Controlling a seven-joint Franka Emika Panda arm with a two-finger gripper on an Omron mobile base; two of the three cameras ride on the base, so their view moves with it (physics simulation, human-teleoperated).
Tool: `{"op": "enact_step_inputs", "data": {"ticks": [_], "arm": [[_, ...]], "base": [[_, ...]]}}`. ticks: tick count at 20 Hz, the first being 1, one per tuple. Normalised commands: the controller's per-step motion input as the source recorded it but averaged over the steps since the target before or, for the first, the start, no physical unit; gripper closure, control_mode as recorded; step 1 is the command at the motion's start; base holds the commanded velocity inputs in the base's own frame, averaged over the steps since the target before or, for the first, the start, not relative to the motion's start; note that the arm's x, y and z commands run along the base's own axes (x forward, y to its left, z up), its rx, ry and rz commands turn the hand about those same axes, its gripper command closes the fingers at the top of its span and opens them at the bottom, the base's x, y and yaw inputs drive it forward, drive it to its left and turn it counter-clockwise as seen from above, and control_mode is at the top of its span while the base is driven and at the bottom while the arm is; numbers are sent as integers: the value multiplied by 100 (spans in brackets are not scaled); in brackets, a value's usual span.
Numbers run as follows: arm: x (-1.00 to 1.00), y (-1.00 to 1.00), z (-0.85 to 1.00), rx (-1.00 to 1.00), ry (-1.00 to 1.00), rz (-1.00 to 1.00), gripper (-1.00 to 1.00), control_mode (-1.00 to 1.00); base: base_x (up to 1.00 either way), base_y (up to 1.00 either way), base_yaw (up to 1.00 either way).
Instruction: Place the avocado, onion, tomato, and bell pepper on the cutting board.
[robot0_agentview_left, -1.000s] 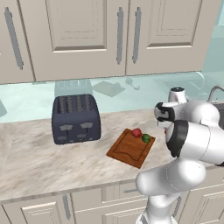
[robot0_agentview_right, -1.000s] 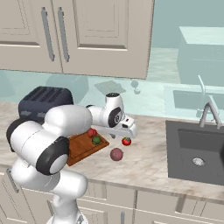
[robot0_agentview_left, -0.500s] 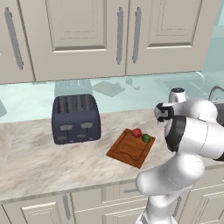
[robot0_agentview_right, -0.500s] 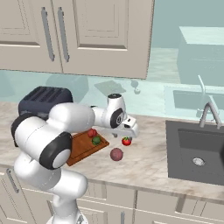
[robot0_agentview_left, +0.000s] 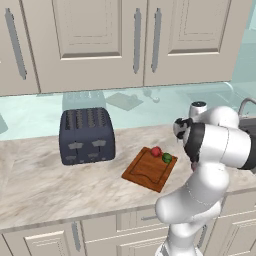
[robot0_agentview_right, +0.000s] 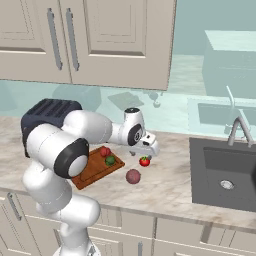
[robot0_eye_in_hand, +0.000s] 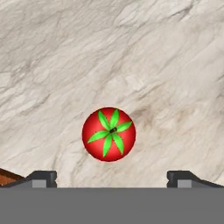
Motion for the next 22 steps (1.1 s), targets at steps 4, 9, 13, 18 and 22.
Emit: {"op": "enact_step_inputs", "data": {"ticks": [4,9,13,18,22], "arm": [[27,0,-28,0,0,0,-100,-100],[26,-2,-26,0,0,0,-100,-100],[6,-8,-10,0,0,0,-100,-100],[0,-7,-2,0,0,0,-100,-100],[0,-1,-5,0,0,0,-100,-100]], "base": [[0,0,0],[0,0,0],[0,0,0],[0,0,0],[0,0,0]]}}
